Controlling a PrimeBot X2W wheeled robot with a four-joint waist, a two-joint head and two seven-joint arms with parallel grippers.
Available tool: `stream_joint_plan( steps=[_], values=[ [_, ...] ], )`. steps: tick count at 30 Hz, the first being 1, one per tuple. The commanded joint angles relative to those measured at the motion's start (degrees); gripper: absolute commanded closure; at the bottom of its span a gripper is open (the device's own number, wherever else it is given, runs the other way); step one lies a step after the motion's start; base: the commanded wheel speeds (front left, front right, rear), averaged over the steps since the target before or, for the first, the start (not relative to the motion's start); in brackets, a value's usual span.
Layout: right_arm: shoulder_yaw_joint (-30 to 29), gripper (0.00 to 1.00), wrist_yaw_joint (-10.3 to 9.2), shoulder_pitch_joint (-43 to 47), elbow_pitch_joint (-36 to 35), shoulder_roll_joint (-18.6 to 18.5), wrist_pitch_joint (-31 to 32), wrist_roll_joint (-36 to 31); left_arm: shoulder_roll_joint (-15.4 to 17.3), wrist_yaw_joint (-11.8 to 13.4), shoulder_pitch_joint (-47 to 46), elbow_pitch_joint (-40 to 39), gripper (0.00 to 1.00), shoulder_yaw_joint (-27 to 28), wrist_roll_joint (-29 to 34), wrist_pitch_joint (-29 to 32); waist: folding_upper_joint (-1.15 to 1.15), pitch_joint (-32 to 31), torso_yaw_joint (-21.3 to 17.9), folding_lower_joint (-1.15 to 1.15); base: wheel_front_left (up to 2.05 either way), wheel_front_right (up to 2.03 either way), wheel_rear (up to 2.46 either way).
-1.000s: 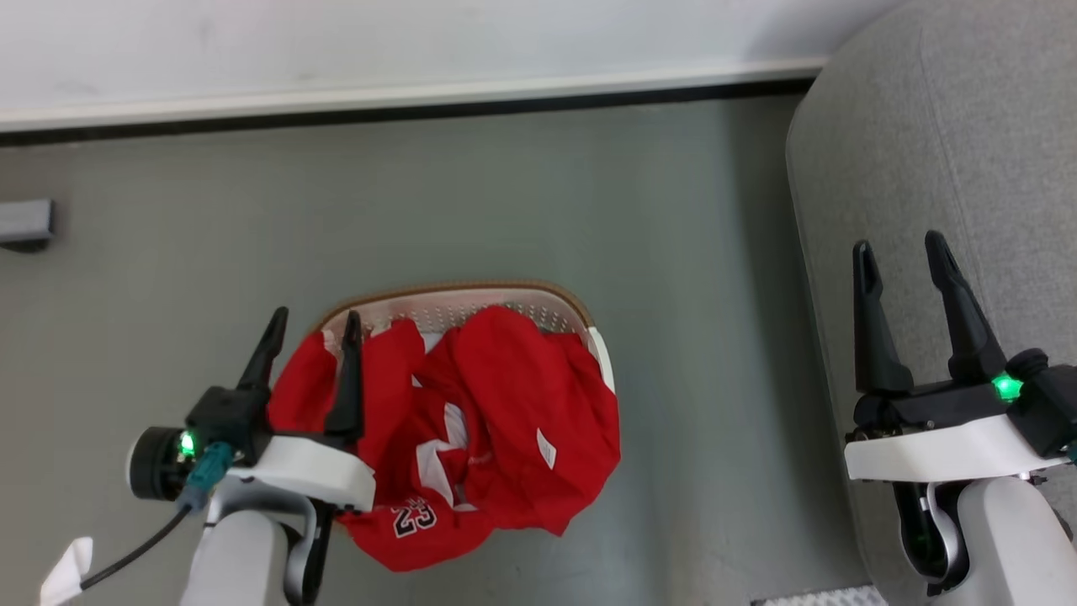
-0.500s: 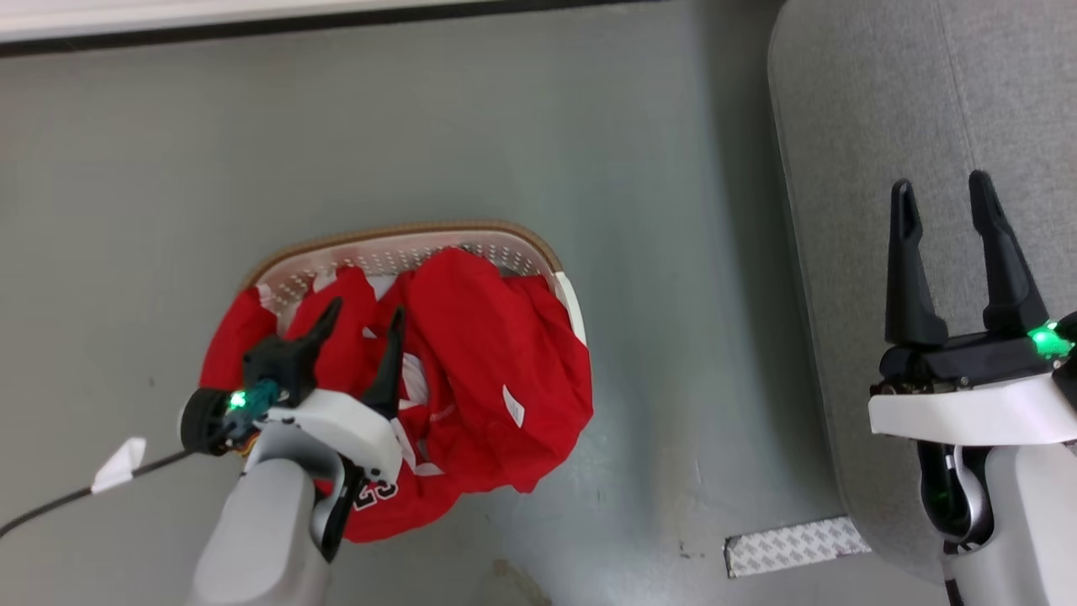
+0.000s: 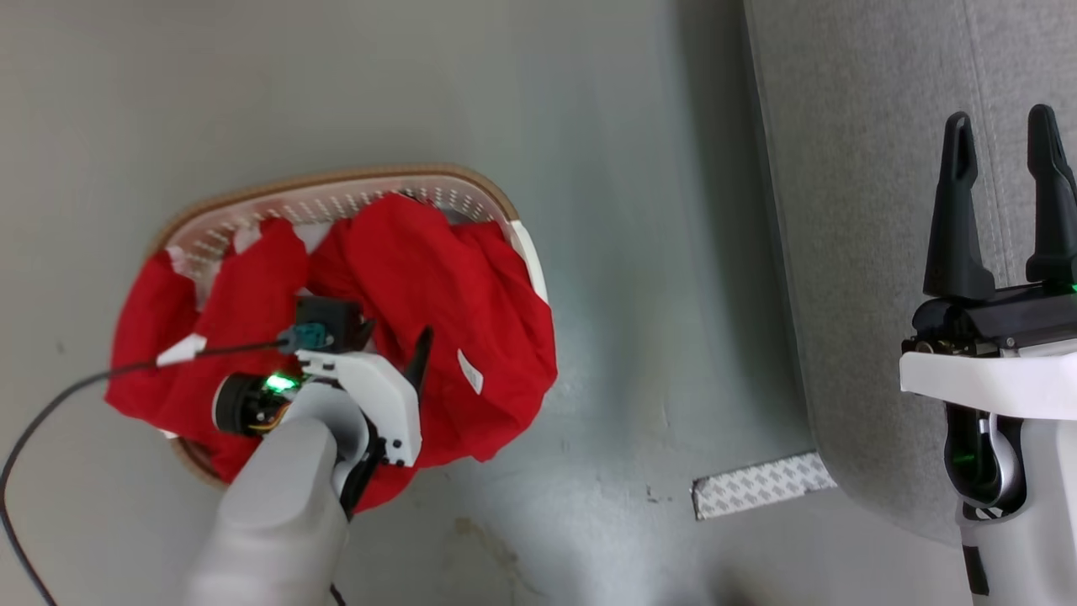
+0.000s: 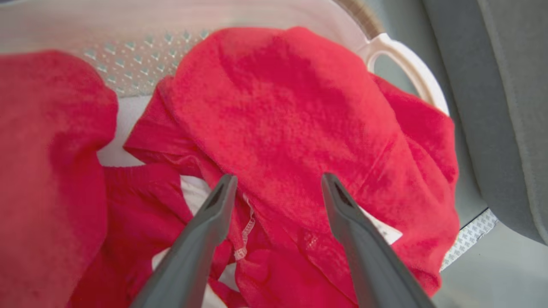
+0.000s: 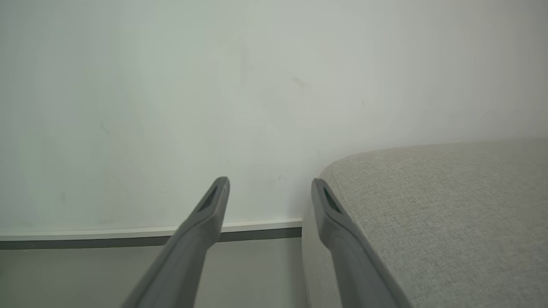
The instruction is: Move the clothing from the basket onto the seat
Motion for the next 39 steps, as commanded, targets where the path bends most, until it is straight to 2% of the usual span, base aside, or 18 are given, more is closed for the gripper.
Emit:
stream_joint_plan(
  steps=[1,8,15,22,30,32,33,39],
  values=[
    [-0.05,0.0,-0.12,-1.07,-0.56,0.2,0.04,0.59,0.58,-0.12,-1.85,1.9,0.0,-1.3,-1.87,1.74,0.0,1.9,-1.06,-0.01,0.0,0.0,0.0],
    [0.49,0.0,-0.12,-2.23,-1.27,0.19,0.03,2.41,2.42,-0.14,-5.82,6.31,0.0,-4.88,-8.03,7.17,0.0,5.51,-3.03,-0.01,0.0,0.0,0.0],
    [0.96,0.0,-0.12,-2.81,-2.0,0.2,0.04,4.2,5.17,-0.15,-10.23,8.69,0.0,-7.13,-11.2,9.64,0.0,9.29,-5.18,-0.01,0.0,0.0,0.0],
    [1.53,0.0,-0.12,-3.33,-2.52,0.2,0.03,6.21,7.18,-0.15,-13.72,9.25,0.0,-10.17,-12.76,10.85,0.0,12.66,-7.47,-0.01,0.0,0.0,0.0],
    [2.25,0.0,-0.12,-3.31,-2.1,0.2,0.04,7.25,8.41,-0.15,-14.48,10.22,0.0,-13.53,-14.88,12.64,0.0,13.66,-8.52,-0.01,0.0,0.0,0.0],
    [2.27,0.0,-0.12,-3.46,-1.97,0.2,0.03,7.29,8.64,-0.15,-14.43,9.8,0.69,-14.71,-15.28,12.85,0.0,13.62,-8.59,-0.01,0.0,0.0,0.0],
    [2.17,0.0,-0.12,-3.49,-1.9,0.2,0.04,7.27,8.76,-0.15,-14.38,9.48,1.0,-15.2,-15.6,12.83,0.0,13.52,-8.54,-0.01,0.0,0.0,0.0],
    [1.51,0.0,-0.12,-3.31,-1.38,0.2,0.03,6.63,9.02,-0.15,-13.11,7.59,1.0,-18.32,-18.93,11.0,0.0,11.72,-7.75,-0.01,0.0,0.0,0.0]
  ],
)
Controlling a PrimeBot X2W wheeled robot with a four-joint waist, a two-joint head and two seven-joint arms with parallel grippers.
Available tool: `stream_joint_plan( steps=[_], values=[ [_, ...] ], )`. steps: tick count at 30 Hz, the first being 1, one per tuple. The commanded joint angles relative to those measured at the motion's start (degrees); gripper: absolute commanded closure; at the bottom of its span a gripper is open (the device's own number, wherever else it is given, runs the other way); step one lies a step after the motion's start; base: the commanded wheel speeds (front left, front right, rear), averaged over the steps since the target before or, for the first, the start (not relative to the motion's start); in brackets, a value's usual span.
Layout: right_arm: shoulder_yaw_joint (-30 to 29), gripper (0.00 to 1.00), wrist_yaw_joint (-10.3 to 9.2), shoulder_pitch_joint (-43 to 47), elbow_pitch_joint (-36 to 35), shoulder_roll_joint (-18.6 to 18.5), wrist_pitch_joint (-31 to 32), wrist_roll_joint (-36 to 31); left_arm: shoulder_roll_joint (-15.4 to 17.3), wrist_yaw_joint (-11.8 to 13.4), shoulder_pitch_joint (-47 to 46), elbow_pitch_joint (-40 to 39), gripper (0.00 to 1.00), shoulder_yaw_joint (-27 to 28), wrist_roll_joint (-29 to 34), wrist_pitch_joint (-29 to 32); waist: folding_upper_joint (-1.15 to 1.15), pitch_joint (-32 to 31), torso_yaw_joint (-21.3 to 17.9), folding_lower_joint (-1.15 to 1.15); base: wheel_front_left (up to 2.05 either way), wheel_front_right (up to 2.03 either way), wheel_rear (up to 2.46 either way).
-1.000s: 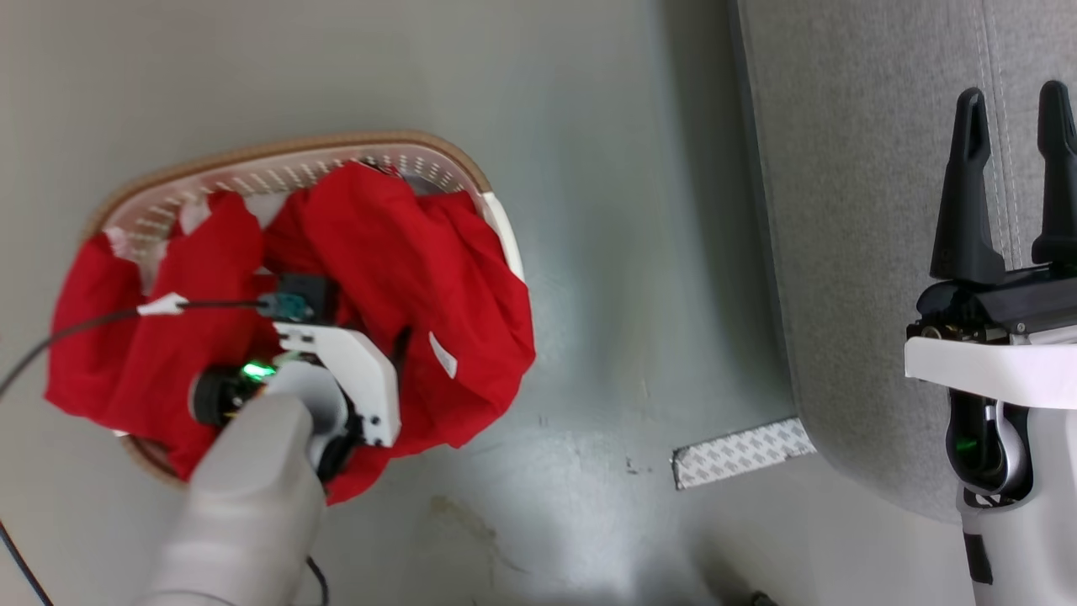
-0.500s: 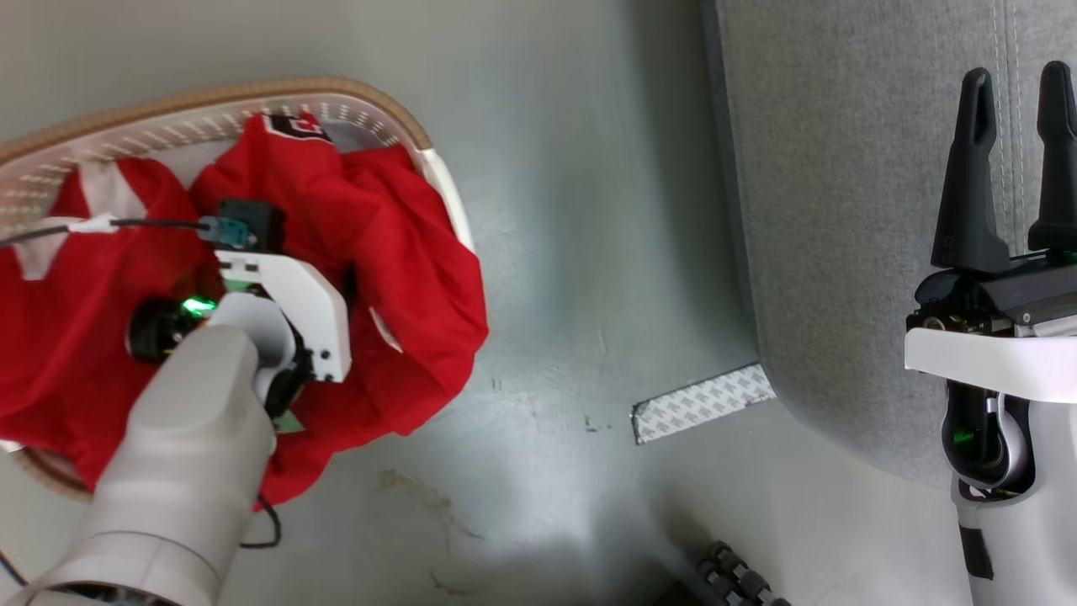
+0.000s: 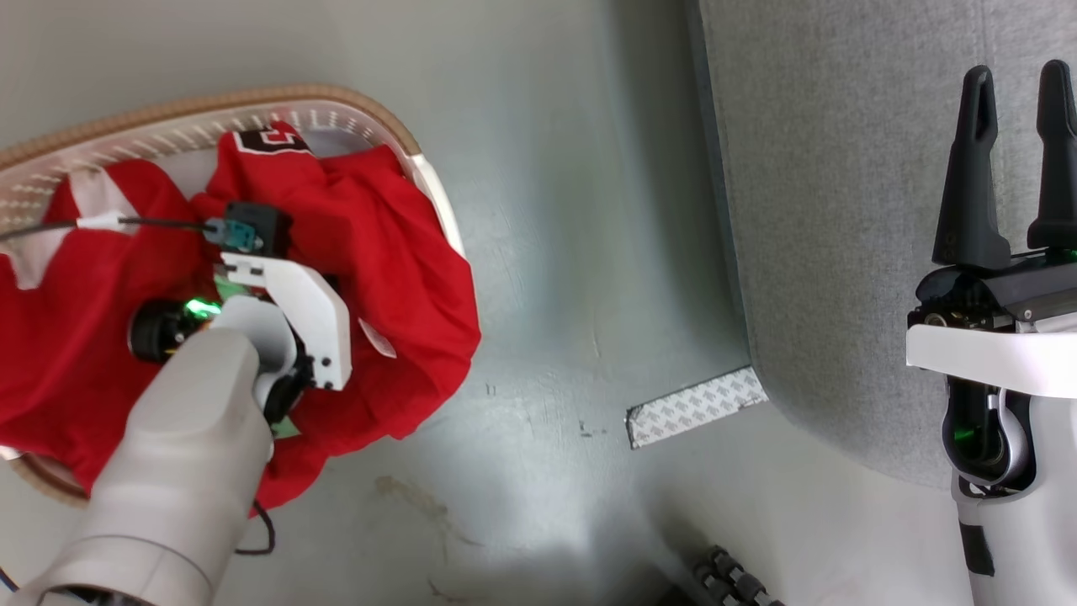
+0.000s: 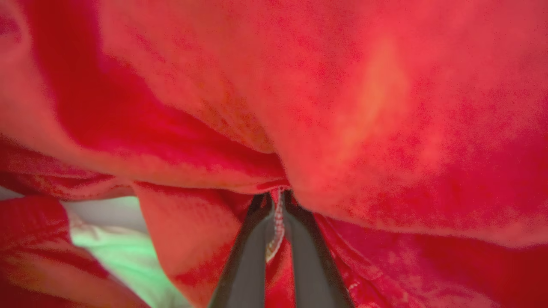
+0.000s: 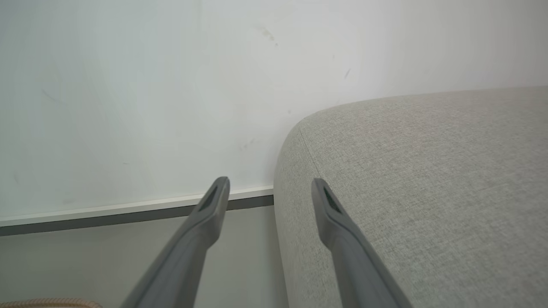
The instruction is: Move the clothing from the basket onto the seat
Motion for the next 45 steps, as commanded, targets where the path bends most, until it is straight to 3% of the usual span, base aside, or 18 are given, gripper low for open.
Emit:
stream_joint_plan(
  steps=[1,12,31,38,45],
  values=[
    [-0.27,0.0,-0.12,-0.36,0.29,0.17,0.04,-0.59,0.41,-0.15,0.89,-0.47,1.0,-0.62,-1.06,-0.99,0.0,-1.07,0.53,0.0,0.0,0.0,0.0],
    [-1.49,0.0,-0.12,2.01,1.62,0.14,0.04,-3.53,-1.15,-0.16,6.66,-3.12,1.0,-6.04,-7.78,-8.2,0.0,-11.63,3.86,0.0,0.0,0.0,0.0],
    [-2.18,0.0,-0.12,10.4,6.71,-1.25,0.03,-9.76,-2.91,-0.16,17.94,-12.69,1.0,-14.89,-18.23,-19.65,0.0,-36.45,14.17,0.0,0.0,0.0,0.0],
    [-2.1,0.0,-0.12,13.21,7.59,-2.06,0.04,-9.4,-1.06,-0.13,19.97,-20.57,1.0,-11.61,-16.3,-19.82,0.0,-41.56,16.51,0.0,0.0,0.0,0.0],
    [-1.83,0.0,-0.12,15.69,8.28,-2.07,0.04,-8.76,0.82,1.87,22.85,-31.26,1.0,-6.03,-11.69,-19.84,0.0,-45.44,17.86,0.0,0.0,0.0,0.0]
  ],
)
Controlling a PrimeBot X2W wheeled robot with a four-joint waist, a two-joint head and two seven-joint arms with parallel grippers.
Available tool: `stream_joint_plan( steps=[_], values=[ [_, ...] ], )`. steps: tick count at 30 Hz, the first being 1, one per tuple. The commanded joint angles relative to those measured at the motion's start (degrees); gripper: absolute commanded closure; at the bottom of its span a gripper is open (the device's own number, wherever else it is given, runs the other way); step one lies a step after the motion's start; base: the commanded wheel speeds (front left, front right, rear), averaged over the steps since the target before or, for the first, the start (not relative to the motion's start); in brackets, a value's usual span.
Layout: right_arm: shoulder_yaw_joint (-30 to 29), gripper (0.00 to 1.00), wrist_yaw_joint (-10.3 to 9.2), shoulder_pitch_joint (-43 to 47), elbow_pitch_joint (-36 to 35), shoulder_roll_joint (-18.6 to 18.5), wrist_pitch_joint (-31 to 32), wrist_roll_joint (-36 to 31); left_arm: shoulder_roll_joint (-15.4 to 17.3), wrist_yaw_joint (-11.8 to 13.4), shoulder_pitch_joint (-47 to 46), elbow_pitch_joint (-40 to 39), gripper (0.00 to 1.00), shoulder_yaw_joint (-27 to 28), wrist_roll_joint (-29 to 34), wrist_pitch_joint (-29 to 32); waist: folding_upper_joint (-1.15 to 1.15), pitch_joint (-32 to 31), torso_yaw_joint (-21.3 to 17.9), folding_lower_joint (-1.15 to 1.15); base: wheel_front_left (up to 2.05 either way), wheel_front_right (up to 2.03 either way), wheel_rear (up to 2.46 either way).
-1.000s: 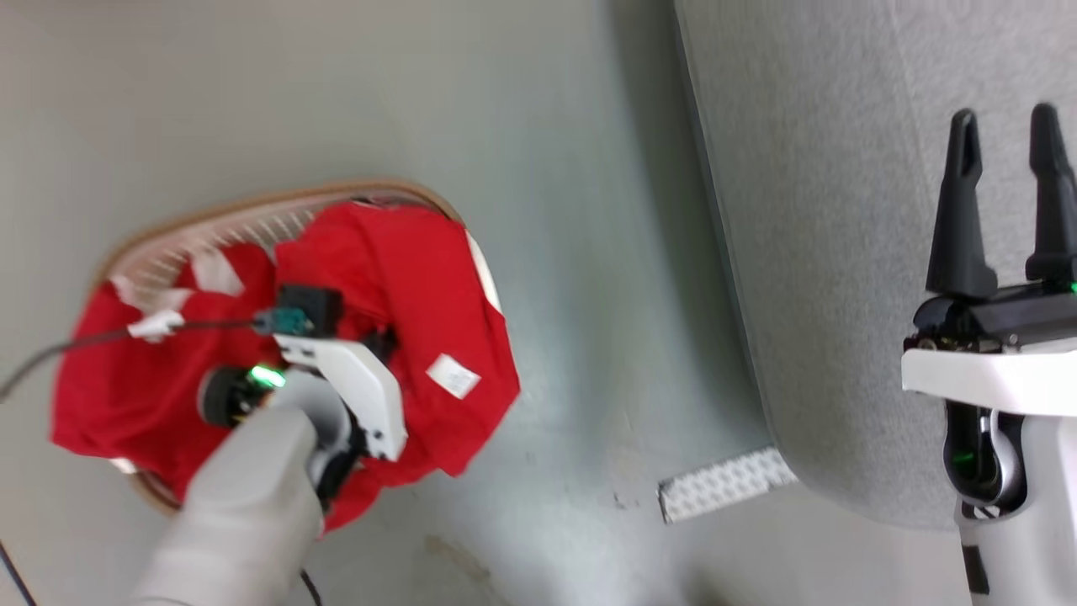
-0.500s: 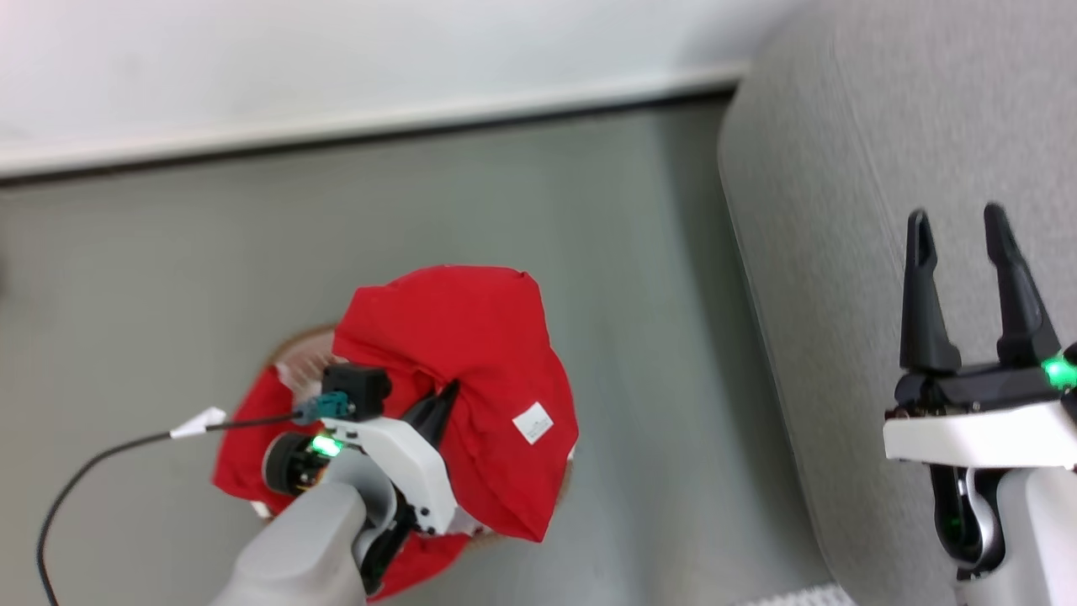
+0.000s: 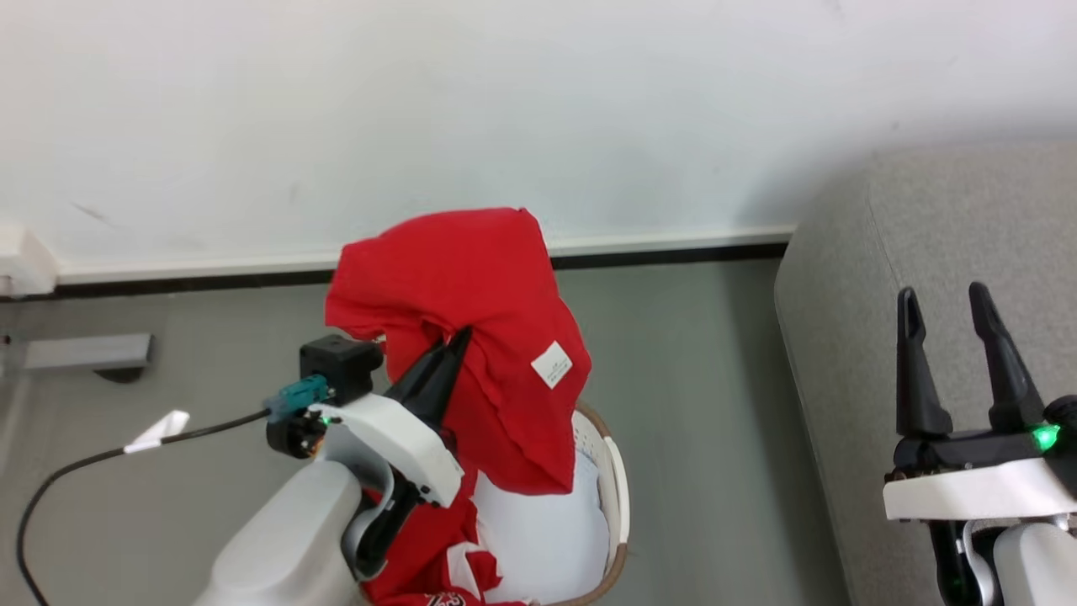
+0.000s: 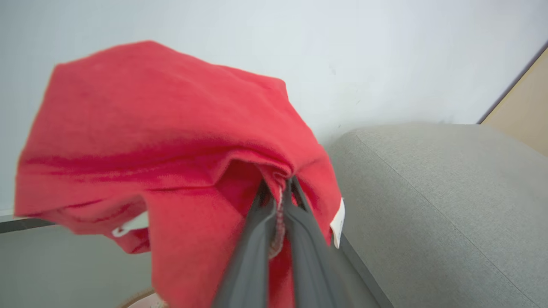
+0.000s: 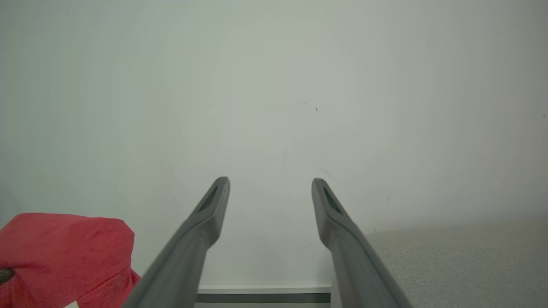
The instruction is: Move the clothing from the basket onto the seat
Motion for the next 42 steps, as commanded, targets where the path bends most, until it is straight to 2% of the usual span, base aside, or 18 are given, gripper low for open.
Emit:
stream_joint_plan(
  steps=[1,6,12,25,32,37,42],
  values=[
    [0.23,0.0,-0.12,1.39,0.28,-0.05,0.05,0.49,0.85,0.63,1.61,-2.81,1.0,1.26,1.39,-0.13,0.0,-2.18,0.96,0.01,0.0,0.0,0.0],
    [1.29,0.0,-0.12,3.0,0.56,0.23,0.05,1.24,2.18,2.13,3.57,-10.25,1.0,3.22,3.09,-0.14,0.0,-4.35,1.26,0.01,0.0,0.0,0.0],
    [2.79,0.0,-0.12,4.29,0.87,0.29,0.05,1.85,2.7,3.5,4.73,-17.08,1.0,2.99,3.71,0.85,0.0,-5.66,1.6,0.01,0.0,0.0,0.0],
    [8.38,0.0,-0.12,4.57,0.16,-1.46,0.05,3.77,2.94,4.84,5.93,-23.25,1.0,2.86,1.79,3.15,0.0,-6.23,1.06,0.01,0.0,0.0,0.0],
    [20.74,0.0,-0.12,2.31,1.75,-3.13,0.05,6.23,2.24,4.61,6.0,-23.9,1.0,1.79,1.69,3.69,0.0,-6.41,1.53,0.01,0.0,0.0,0.0],
    [30.21,0.0,-0.12,-0.75,6.18,-2.94,0.05,6.86,0.94,4.24,5.1,-23.02,1.0,0.45,1.89,4.1,0.0,-6.55,2.78,0.01,0.0,0.0,0.0],
    [35.69,0.0,-0.12,-4.03,11.98,-2.05,0.06,7.29,-0.77,3.82,3.97,-22.38,1.0,-1.02,2.24,4.37,0.0,-6.55,4.24,0.01,0.0,0.0,0.0]
  ],
)
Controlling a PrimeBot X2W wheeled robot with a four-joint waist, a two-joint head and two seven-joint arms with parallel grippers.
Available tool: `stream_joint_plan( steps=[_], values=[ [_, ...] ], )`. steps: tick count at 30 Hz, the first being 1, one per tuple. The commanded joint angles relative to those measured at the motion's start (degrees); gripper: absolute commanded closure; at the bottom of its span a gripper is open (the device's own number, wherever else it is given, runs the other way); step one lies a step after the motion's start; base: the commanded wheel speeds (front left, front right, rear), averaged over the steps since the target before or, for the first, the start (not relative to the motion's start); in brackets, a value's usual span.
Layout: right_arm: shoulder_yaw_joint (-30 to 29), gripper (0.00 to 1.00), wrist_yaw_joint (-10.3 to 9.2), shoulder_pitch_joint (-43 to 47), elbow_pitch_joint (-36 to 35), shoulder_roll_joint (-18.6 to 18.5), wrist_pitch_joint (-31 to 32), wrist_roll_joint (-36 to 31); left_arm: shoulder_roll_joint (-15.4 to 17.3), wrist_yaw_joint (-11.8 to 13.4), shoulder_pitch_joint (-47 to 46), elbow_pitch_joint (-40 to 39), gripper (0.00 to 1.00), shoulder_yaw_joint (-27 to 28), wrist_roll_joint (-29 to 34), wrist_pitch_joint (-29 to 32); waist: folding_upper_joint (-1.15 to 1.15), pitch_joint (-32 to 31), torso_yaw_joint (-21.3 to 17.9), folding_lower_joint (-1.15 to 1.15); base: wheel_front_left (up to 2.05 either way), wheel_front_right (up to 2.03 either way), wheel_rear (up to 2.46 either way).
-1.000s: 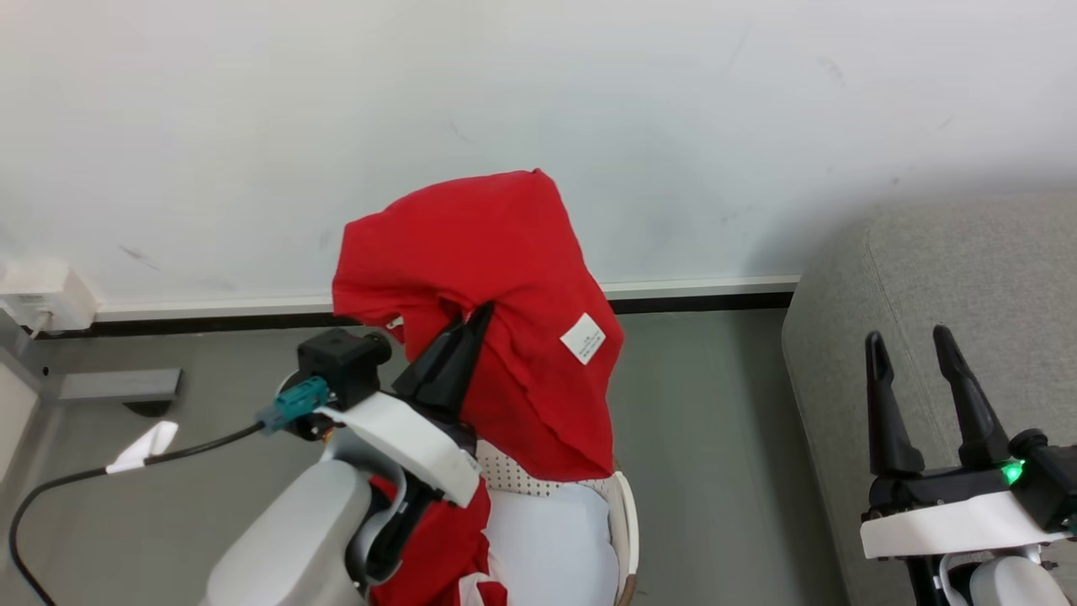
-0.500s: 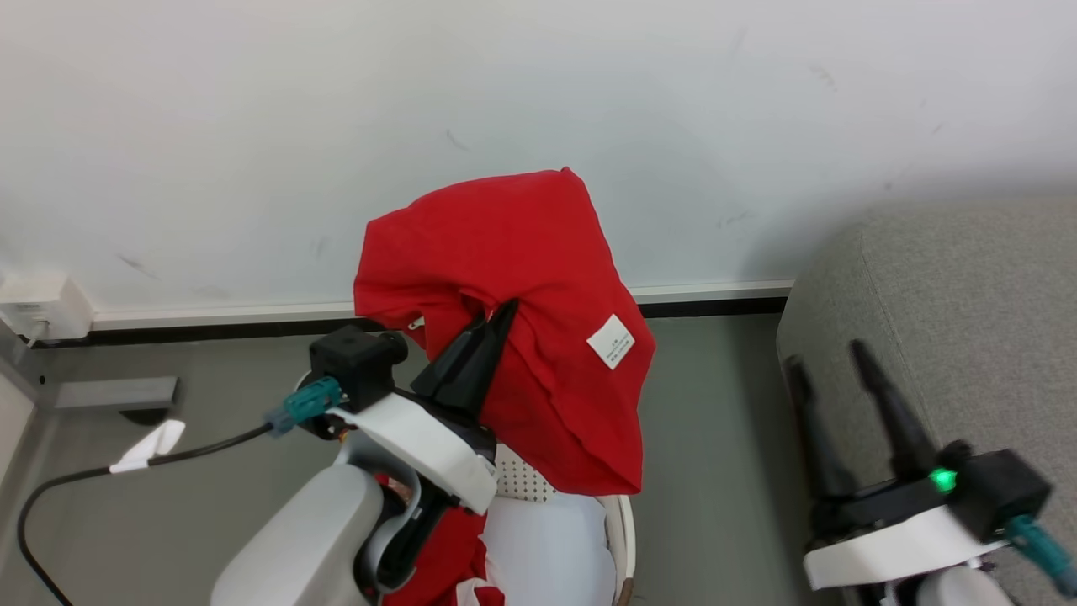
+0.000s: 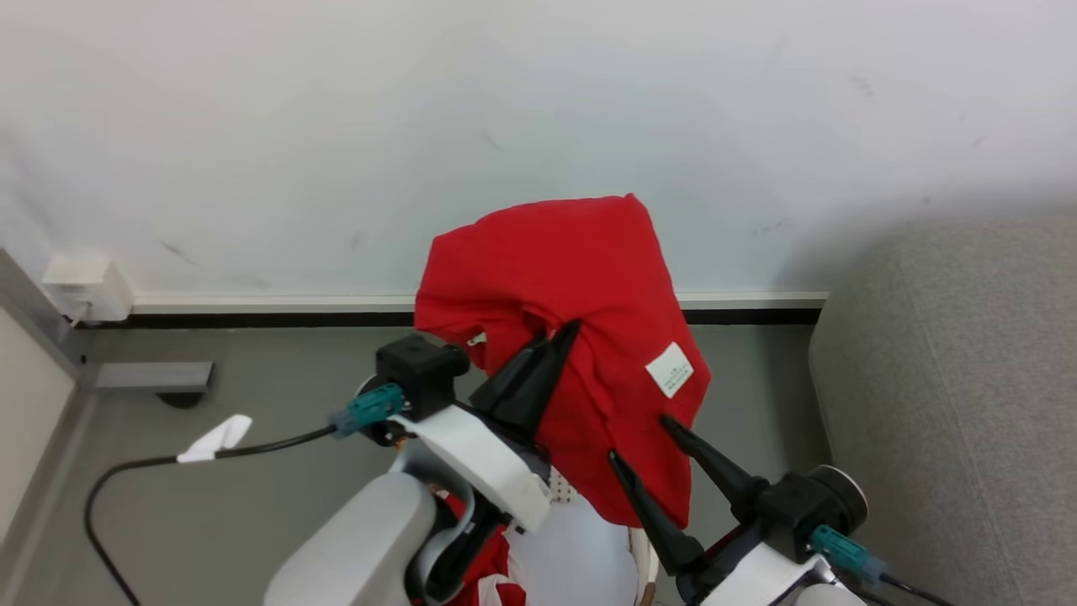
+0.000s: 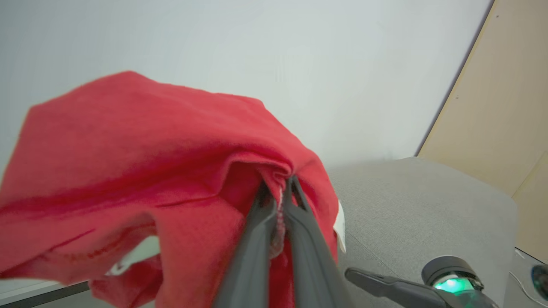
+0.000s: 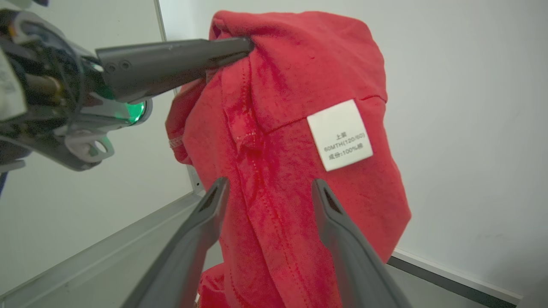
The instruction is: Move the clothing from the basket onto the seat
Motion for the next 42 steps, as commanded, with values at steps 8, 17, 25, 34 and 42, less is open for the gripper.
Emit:
stream_joint_plan(
  steps=[8,17,25,34,42],
  values=[
    [2.16,0.0,-0.12,-5.53,10.14,1.11,0.06,-0.75,-2.72,-1.46,-1.21,0.22,1.0,-2.32,-0.84,0.44,0.0,0.11,3.35,0.0,0.0,0.0,0.0],
    [1.13,0.0,-0.12,-9.53,16.66,2.3,0.05,-1.39,-5.21,-2.94,-0.29,0.48,1.0,-5.78,-1.79,1.86,0.0,0.12,7.13,0.0,0.0,0.0,0.0],
    [-1.29,1.0,-0.12,-10.76,17.11,2.36,0.05,-2.14,-5.38,-2.85,0.27,1.7,1.0,-6.49,-2.71,2.25,0.0,0.2,8.59,0.0,0.0,0.0,0.0],
    [-2.76,1.0,-0.12,-7.48,13.84,1.16,0.04,-1.06,-4.16,-1.69,-0.11,4.92,1.0,-4.78,-3.16,0.83,0.0,0.0,7.43,0.0,0.0,0.0,0.0],
    [-8.89,1.0,-0.13,-3.08,6.76,-0.12,0.04,-2.27,-3.75,-1.1,0.51,6.66,1.0,-4.25,-3.57,-0.18,0.0,0.05,4.9,0.0,0.0,0.0,0.0]
  ],
)
